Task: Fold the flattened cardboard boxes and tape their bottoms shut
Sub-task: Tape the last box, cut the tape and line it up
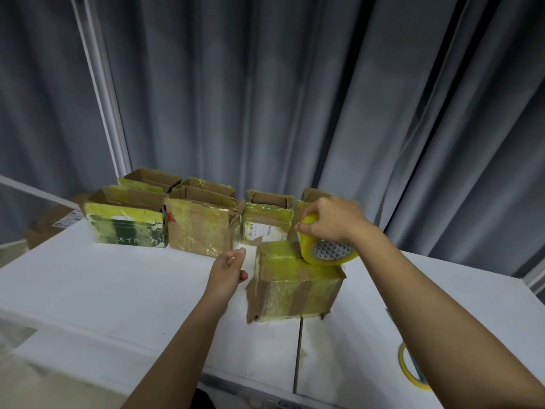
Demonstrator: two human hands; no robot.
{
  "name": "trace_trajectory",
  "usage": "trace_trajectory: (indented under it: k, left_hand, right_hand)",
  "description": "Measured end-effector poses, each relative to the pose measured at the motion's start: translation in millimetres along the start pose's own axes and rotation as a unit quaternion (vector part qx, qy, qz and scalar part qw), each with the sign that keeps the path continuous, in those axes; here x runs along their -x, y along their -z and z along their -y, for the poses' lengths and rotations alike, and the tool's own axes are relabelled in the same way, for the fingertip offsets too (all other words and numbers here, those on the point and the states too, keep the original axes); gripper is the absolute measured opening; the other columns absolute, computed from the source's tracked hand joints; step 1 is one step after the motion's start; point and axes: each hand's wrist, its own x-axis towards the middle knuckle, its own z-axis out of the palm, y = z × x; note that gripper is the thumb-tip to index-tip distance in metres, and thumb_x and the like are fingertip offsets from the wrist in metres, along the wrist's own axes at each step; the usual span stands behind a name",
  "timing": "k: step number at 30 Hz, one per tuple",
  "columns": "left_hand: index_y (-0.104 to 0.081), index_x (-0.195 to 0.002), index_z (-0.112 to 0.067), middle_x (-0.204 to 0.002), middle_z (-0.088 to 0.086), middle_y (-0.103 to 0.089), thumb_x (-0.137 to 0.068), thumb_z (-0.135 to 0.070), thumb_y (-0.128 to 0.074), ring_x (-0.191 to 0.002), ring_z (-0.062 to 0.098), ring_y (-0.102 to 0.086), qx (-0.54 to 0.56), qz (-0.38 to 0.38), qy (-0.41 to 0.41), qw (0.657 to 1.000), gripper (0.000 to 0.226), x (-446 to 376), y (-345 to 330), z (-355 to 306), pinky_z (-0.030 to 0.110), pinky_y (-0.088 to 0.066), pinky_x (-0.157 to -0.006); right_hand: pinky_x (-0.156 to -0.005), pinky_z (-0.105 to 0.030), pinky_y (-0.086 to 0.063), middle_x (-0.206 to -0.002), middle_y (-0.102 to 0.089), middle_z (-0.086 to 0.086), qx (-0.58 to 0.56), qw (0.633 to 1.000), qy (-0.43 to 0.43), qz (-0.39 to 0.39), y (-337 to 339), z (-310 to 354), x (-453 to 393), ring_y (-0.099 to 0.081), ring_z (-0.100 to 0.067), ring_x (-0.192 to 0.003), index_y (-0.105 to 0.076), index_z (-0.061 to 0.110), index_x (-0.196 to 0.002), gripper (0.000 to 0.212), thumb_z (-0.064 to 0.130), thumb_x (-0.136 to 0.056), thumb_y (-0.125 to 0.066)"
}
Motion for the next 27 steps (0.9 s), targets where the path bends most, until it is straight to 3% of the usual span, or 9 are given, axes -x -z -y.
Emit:
trace_trajectory:
  k: [6, 13, 17, 20, 24, 27]
  left_hand:
    - [-0.055, -0.107, -0.014, -0.098, -0.010, -0.054, -0.094, -0.037, -0.053, -0.061, 0.013, -0.053, 0.028, 0.002, 0.015, 0.999, 0.027, 2, -3, 7, 0.030, -0.051, -0.082]
    - [-0.055, -0.108, -0.012, -0.090, -0.005, -0.057, -0.091, -0.035, -0.059, -0.061, 0.013, -0.052, 0.050, -0.016, 0.022, 0.998, 0.029, -3, -8, 3, 0.027, -0.051, -0.076]
    - [-0.056, -0.110, -0.005, -0.078, 0.003, -0.057, -0.091, -0.032, -0.061, -0.057, 0.013, -0.050, 0.040, -0.018, 0.041, 0.998, 0.033, -4, -16, 12, 0.033, -0.048, -0.076]
    - [-0.054, -0.113, -0.003, -0.073, 0.004, -0.057, -0.093, -0.035, -0.056, -0.055, 0.012, -0.047, 0.047, -0.011, 0.049, 0.998, 0.038, 1, -23, 20, 0.027, -0.045, -0.065]
    - [-0.043, -0.115, -0.013, -0.083, 0.002, -0.059, -0.099, -0.036, -0.045, -0.065, 0.010, -0.054, 0.071, 0.013, 0.057, 0.996, 0.028, 12, -32, 17, 0.012, -0.042, -0.044]
    - [-0.037, -0.117, -0.017, -0.091, 0.006, -0.060, -0.099, -0.042, -0.038, -0.076, 0.014, -0.058, 0.051, 0.019, 0.069, 0.996, 0.030, 11, -35, 17, 0.016, -0.045, -0.050]
  right_hand:
    - [-0.071, -0.029, -0.036, -0.113, -0.066, 0.004, 0.012, 1.000, 0.003, -0.007, -1, 2, 1, -0.059, -0.020, -0.101, -0.065, 0.034, -0.115, 0.040, 0.060, -0.085, -0.055]
    - [-0.070, -0.029, -0.035, -0.110, -0.067, 0.004, 0.009, 1.000, 0.001, -0.007, -2, 2, 1, -0.060, -0.020, -0.100, -0.065, 0.036, -0.114, 0.040, 0.061, -0.085, -0.054]
    - [-0.066, -0.029, -0.037, -0.104, -0.069, 0.003, 0.020, 1.000, 0.004, -0.006, -3, 3, 0, -0.061, -0.019, -0.095, -0.066, 0.035, -0.113, 0.039, 0.061, -0.086, -0.054]
    - [-0.060, -0.027, -0.035, -0.102, -0.070, 0.003, 0.025, 1.000, 0.006, -0.008, -3, 4, -1, -0.061, -0.019, -0.093, -0.066, 0.035, -0.112, 0.039, 0.060, -0.086, -0.053]
    - [-0.065, -0.028, -0.037, -0.103, -0.069, 0.005, 0.017, 1.000, 0.003, -0.014, -5, 4, -1, -0.061, -0.018, -0.094, -0.068, 0.036, -0.110, 0.037, 0.060, -0.085, -0.055]
    - [-0.067, -0.028, -0.038, -0.105, -0.069, 0.007, 0.014, 1.000, 0.003, -0.020, -7, 4, -2, -0.061, -0.017, -0.095, -0.068, 0.036, -0.109, 0.037, 0.060, -0.084, -0.056]
